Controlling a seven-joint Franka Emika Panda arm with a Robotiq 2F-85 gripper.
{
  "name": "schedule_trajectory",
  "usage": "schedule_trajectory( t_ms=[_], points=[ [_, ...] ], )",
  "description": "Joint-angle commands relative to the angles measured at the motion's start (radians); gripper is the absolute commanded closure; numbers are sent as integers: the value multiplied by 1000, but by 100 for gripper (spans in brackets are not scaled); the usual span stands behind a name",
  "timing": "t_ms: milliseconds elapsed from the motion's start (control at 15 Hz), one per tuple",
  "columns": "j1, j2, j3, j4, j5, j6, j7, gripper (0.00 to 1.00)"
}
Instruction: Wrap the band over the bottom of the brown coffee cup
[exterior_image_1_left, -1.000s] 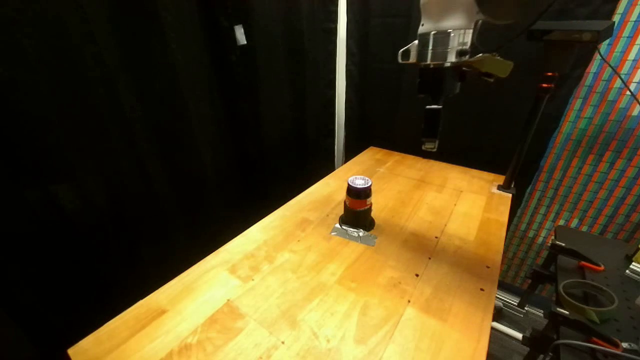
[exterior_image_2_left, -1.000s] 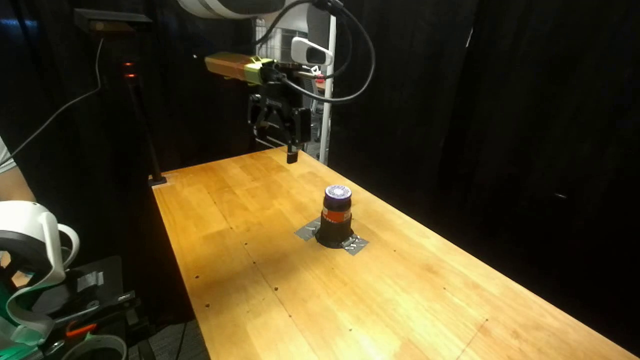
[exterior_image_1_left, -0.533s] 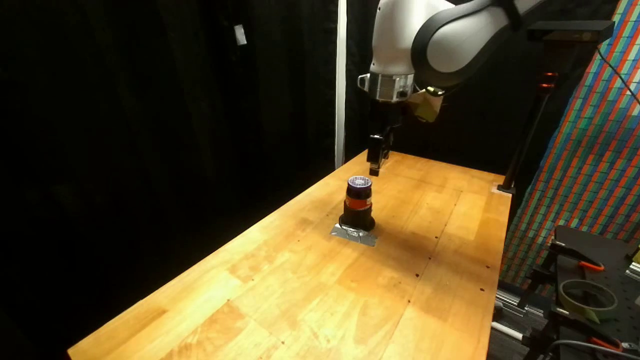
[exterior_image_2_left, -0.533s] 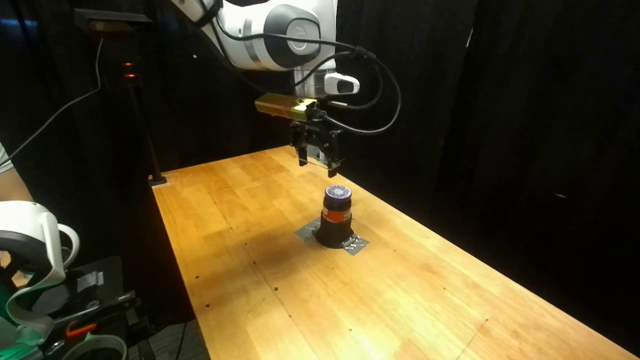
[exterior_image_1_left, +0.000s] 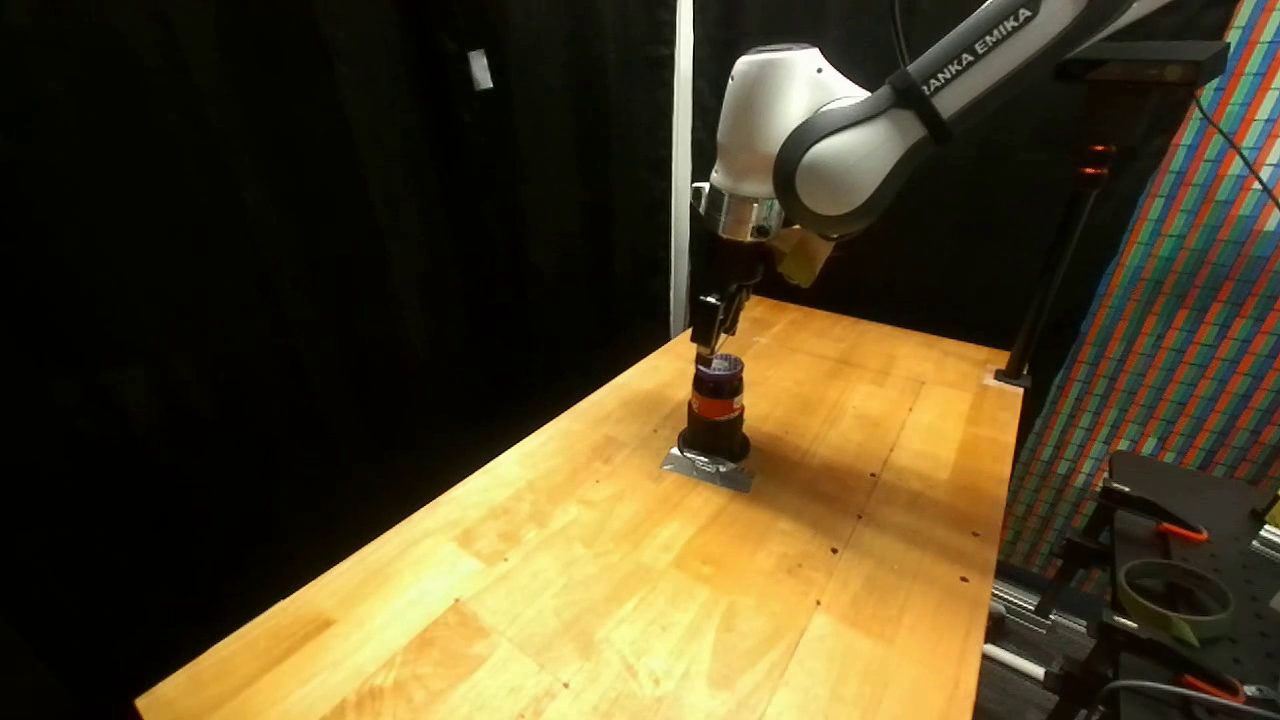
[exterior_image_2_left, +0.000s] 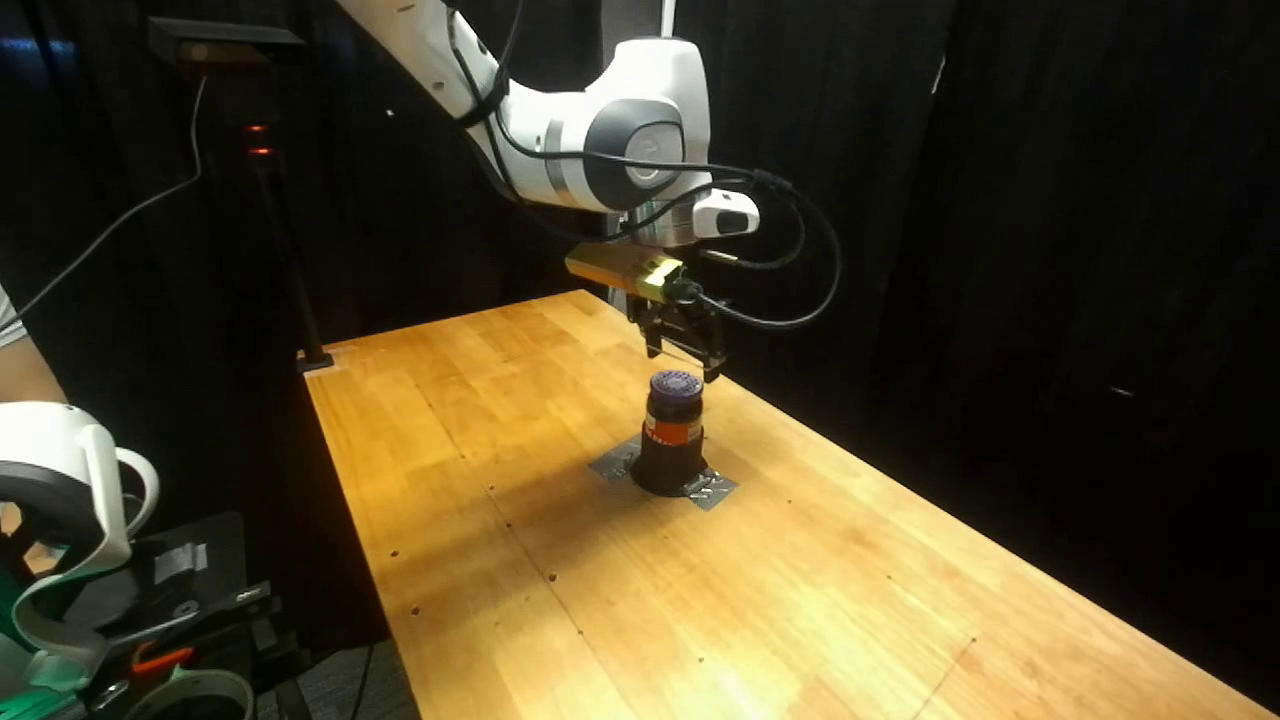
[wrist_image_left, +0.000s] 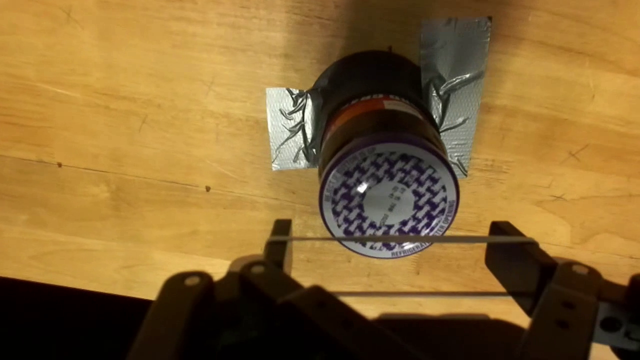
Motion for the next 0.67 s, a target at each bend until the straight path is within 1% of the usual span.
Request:
schedule_trajectory(
  t_ms=[0, 267, 600],
  points=[
    [3, 59, -2, 63, 7, 25, -14, 0],
    [8, 97, -10, 80, -3, 63, -16, 0],
    [-10, 132, 3, 95, 25, 51, -41, 0]
  ],
)
